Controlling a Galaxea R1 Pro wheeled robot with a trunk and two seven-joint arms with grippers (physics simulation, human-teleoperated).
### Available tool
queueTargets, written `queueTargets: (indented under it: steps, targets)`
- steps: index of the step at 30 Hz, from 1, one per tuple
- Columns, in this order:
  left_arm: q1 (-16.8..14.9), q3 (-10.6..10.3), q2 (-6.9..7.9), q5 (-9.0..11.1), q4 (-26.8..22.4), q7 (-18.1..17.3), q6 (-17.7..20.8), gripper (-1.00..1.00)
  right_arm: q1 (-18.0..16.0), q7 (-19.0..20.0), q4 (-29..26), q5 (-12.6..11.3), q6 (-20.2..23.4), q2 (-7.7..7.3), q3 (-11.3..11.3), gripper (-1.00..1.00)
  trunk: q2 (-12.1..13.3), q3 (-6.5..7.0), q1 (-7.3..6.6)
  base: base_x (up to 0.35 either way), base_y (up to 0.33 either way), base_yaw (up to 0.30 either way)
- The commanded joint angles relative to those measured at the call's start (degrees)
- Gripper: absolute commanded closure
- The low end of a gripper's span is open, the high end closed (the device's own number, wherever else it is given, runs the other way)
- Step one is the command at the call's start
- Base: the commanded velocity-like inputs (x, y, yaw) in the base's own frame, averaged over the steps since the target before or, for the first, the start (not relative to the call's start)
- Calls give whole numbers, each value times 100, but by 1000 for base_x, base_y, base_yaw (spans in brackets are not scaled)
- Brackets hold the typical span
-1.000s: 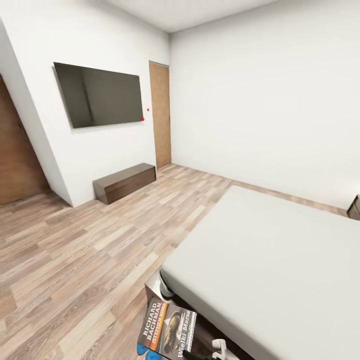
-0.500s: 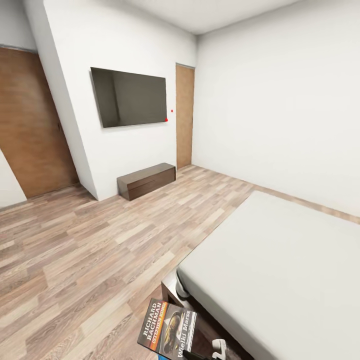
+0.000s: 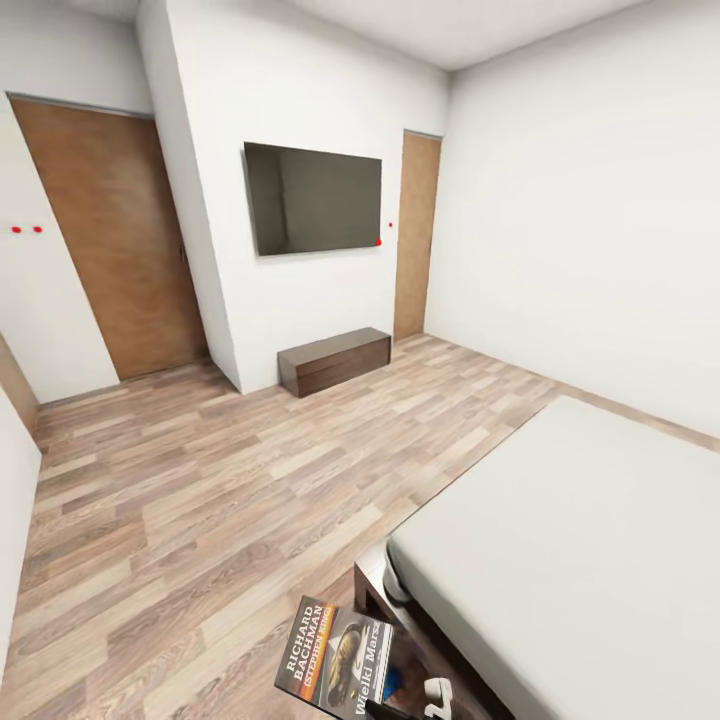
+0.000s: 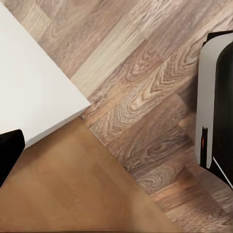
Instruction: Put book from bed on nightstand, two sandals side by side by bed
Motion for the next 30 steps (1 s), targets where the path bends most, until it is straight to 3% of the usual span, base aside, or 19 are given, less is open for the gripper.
queueTargets:
  steps: [1, 30]
  targets:
    - [-4, -51, 1, 44, -2, 17, -9, -100, -3, 26, -4, -15, 61, 5, -32, 100, -12, -10, 3, 0, 0, 288]
    - [-5, -63, -1, 44, -4, 16, -18, -100, -3, 26, -3, -15, 61, 5, -32, 100, -12, 83, 3, 0, 0, 280]
